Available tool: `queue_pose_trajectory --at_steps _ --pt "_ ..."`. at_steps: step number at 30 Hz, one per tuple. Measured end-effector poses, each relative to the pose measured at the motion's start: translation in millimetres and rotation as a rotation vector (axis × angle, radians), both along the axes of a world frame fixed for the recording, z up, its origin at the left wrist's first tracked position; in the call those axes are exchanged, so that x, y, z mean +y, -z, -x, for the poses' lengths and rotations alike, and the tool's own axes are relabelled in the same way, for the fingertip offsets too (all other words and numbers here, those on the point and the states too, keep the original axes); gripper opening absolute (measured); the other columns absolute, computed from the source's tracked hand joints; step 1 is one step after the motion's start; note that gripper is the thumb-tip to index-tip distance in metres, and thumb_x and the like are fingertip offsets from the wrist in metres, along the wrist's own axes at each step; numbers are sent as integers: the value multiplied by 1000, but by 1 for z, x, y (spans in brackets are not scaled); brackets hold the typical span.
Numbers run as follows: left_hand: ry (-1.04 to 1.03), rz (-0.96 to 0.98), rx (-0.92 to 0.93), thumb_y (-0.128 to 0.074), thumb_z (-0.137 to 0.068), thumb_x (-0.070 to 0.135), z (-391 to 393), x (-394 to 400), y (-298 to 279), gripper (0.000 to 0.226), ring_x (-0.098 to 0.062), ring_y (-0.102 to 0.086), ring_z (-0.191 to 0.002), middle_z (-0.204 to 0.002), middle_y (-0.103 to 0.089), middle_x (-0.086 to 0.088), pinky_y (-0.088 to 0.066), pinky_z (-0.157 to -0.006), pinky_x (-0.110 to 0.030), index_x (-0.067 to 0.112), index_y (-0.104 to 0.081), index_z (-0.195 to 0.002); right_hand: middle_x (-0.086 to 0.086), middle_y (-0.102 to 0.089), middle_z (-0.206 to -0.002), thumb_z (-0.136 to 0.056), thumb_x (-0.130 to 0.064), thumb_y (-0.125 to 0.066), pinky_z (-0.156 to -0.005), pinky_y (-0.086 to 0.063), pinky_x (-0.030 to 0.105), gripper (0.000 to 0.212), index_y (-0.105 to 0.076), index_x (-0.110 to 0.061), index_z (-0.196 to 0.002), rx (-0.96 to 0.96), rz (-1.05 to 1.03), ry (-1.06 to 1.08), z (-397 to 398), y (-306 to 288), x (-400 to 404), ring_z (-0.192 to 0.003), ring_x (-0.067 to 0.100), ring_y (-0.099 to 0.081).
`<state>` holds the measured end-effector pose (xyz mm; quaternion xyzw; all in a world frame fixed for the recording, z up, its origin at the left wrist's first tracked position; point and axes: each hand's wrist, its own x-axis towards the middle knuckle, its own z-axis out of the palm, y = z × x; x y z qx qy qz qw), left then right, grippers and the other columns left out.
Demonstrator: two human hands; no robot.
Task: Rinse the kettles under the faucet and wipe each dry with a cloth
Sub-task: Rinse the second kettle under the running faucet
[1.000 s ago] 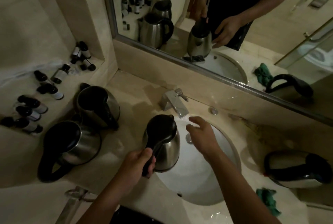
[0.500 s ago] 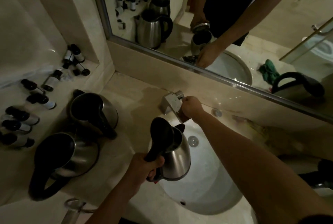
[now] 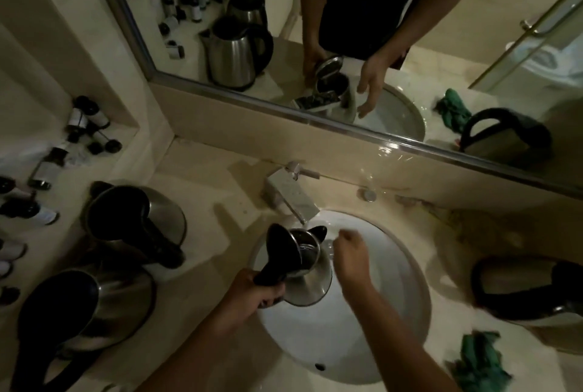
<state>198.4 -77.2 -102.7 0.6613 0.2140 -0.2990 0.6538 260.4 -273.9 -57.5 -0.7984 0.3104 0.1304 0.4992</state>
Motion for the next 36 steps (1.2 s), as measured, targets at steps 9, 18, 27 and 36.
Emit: queue_pose_trajectory --at_steps 9,18,27,36 --pt "115 -78 -39 -80 -84 12 -48 -16 5 16 -19 -64 -58 -61 -66 -11 -54 -65 -29 7 -72 -71 -3 -55 -130 -51 -39 -91 -94 -59 35 111 -33 -19 -143 -6 -44 -338 19 41 -1 -118 15 -61" --pt "403 -723 -460 -65 -80 46 -52 -5 45 51 -26 -66 -101 -103 -74 -5 -50 -91 -40 18 -63 -123 8 -42 -144 -52 -50 -94 -110 -47 53 127 -25 -18 -153 3 47 -364 7 67 15 -136 32 -46" --pt "354 -848 -636 -39 -90 68 -32 4 86 64 -27 -49 -105 -112 -61 -11 -35 -88 -39 14 -60 -116 9 -32 -142 -75 -28 -84 -108 -47 43 97 -24 -11 -150 58 159 -466 1 81 19 -137 31 -32" --pt "403 -1123 -845 -49 -94 56 -33 -1 105 57 -32 -59 -95 -101 -69 -13 -38 -79 -42 5 -66 -112 21 -28 -151 -57 -41 -83 -114 -42 56 119 -15 -16 -152 171 174 -454 -15 84 20 -144 41 -30"
